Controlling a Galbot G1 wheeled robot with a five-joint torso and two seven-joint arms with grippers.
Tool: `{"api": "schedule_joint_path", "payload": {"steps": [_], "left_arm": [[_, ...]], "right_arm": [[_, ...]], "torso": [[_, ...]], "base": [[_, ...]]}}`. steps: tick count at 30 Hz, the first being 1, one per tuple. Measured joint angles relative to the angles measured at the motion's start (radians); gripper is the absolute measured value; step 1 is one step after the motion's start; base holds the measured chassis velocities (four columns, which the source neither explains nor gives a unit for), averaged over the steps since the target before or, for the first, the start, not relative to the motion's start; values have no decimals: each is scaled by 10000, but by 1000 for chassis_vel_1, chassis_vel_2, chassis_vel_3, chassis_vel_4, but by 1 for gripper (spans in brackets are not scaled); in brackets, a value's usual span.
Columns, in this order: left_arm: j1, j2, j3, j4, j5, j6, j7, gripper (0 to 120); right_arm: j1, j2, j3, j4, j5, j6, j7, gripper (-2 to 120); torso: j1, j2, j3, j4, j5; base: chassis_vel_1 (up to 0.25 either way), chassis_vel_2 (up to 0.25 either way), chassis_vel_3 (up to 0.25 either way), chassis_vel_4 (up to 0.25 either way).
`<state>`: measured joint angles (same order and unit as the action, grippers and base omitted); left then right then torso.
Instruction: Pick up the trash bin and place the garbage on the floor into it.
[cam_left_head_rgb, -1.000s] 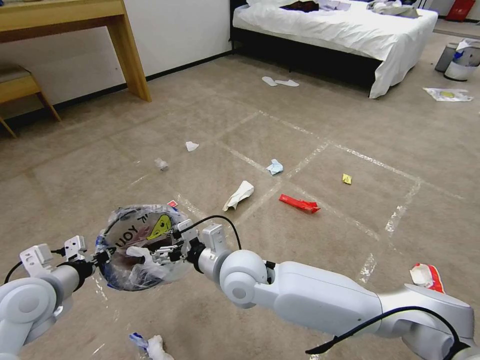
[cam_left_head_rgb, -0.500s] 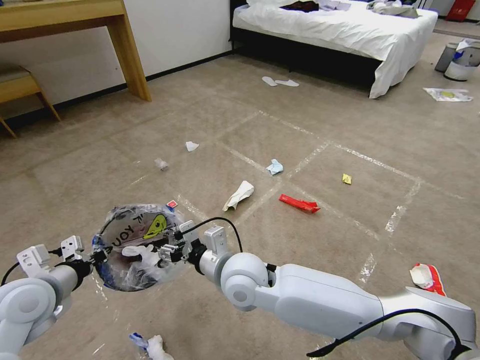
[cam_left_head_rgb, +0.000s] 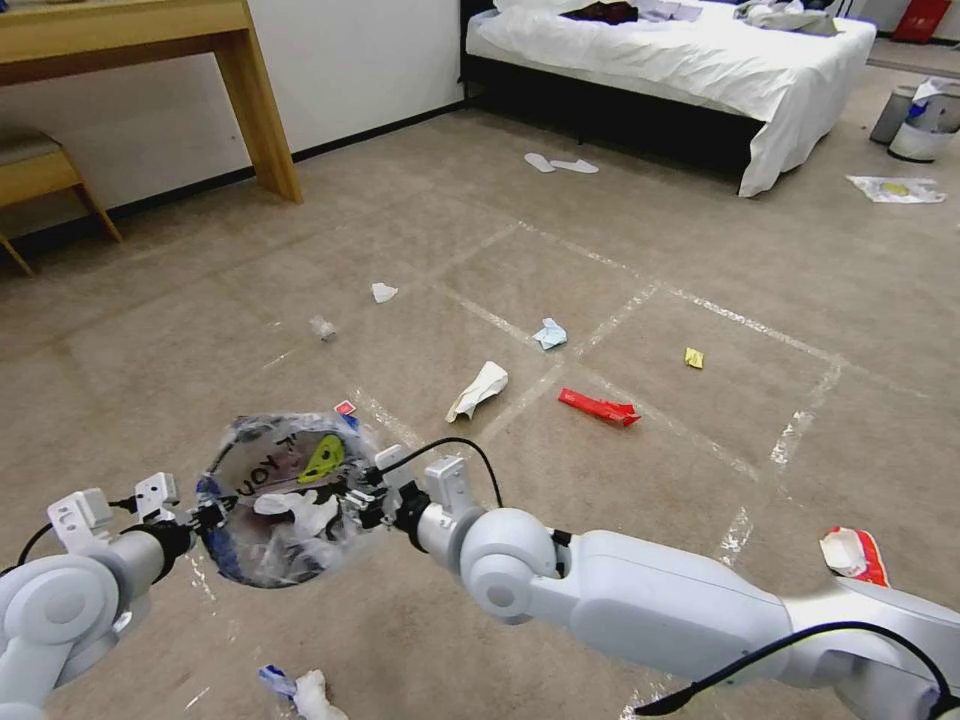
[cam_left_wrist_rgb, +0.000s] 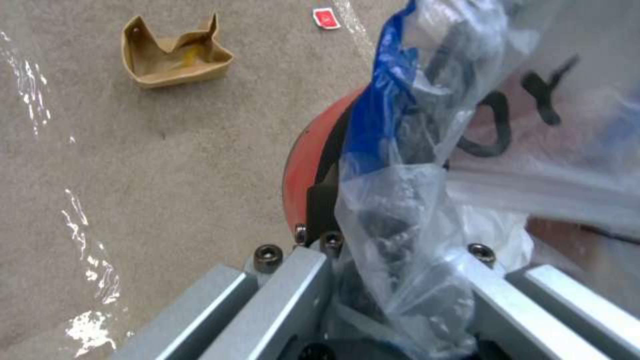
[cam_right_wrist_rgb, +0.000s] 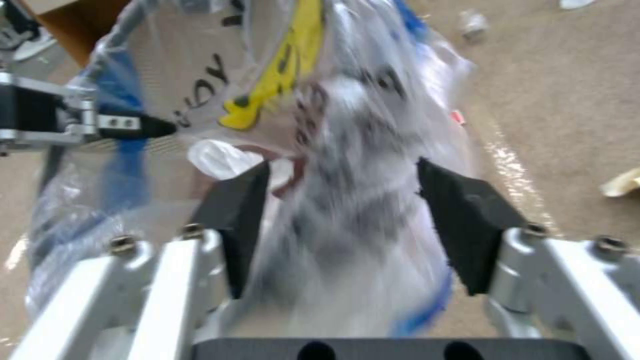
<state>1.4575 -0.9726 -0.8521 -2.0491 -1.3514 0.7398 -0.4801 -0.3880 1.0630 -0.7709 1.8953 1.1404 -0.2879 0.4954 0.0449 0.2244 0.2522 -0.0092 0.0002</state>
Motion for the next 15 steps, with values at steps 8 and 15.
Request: {"api": "schedule_joint_path", "payload": {"steps": [8,15], "left_arm": [[-27,15,9,64,22,-7,-35,0],[-18,16,-10,92,52,-21,-51,0]], "right_arm": [[-101,-616,326,478,-115,-62,67,90],[-247,-1044,848,1035,-132,-94,77,100]], "torso": [[0,0,0,-1,0],[0,0,0,1,-1]], "base": [[0,0,0,0],[0,0,0,0]]}}
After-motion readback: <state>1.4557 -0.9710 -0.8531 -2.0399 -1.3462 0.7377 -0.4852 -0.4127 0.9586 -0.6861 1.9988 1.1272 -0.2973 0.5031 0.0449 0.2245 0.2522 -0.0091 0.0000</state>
